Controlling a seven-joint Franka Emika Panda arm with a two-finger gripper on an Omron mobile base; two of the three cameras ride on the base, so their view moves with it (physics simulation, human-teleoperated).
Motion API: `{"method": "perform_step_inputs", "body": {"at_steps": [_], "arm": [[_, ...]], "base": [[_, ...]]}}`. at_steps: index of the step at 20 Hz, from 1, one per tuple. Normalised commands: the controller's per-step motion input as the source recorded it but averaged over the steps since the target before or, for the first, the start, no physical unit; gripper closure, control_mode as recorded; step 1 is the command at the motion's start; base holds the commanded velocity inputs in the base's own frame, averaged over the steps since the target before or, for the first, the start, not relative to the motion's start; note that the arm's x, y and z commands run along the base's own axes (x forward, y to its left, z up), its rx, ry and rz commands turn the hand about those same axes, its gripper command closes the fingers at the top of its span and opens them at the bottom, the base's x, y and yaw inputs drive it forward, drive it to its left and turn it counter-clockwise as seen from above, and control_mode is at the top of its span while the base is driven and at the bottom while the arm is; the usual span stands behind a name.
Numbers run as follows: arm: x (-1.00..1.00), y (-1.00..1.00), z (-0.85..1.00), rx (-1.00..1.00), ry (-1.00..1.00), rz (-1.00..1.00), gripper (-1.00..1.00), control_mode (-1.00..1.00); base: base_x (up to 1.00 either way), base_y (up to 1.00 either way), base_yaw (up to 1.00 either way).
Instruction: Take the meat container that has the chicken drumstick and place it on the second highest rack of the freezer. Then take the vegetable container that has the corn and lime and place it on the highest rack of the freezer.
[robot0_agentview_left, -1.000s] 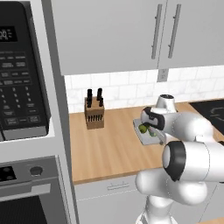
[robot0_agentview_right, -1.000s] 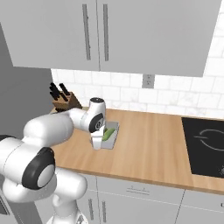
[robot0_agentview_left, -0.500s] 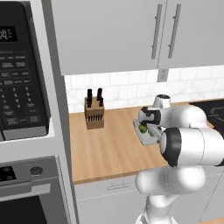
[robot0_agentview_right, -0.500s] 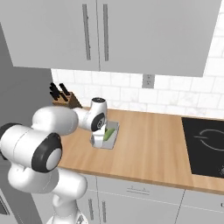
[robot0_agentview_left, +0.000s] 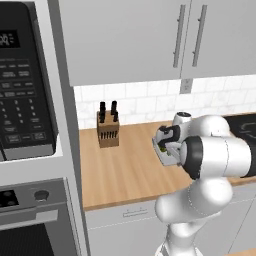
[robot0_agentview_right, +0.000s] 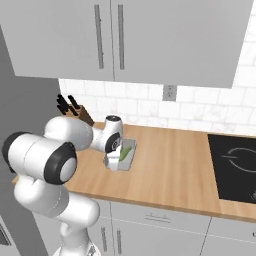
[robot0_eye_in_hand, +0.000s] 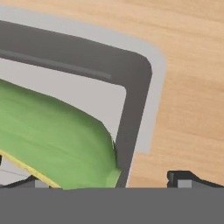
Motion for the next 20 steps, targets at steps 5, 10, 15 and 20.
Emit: {"method": "perform_step_inputs", "body": {"at_steps": [5, 10, 15, 20], "arm": [[-0.06, 0.0, -0.32, 0.0, 0.01, 0.02, -1.0, -1.0], [0.0, 0.0, -0.41, 0.0, 0.0, 0.01, -1.0, -1.0], [0.0, 0.0, -0.43, 0.0, 0.0, 0.0, -1.0, -1.0], [0.0, 0.04, -0.13, 0.0, 0.0, 0.0, -1.0, -1.0]], "base": [[0.0, 0.0, 0.0], [0.0, 0.0, 0.0], [0.0, 0.0, 0.0], [0.0, 0.0, 0.0]]}}
